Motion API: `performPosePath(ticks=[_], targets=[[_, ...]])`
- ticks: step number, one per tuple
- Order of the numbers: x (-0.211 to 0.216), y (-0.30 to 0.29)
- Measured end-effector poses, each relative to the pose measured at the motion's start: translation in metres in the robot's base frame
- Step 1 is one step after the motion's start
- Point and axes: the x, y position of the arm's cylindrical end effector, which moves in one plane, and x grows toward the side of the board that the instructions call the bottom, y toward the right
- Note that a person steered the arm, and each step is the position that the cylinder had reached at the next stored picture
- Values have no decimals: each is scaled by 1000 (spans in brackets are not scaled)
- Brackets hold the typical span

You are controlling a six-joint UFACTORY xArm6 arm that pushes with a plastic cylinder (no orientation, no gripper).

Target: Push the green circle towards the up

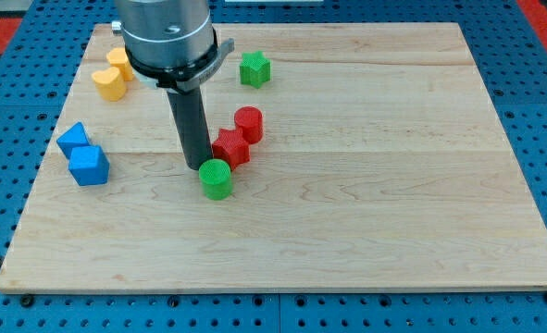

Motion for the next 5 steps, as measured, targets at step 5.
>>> performPosePath(ticks=[5], targets=[[52,88]])
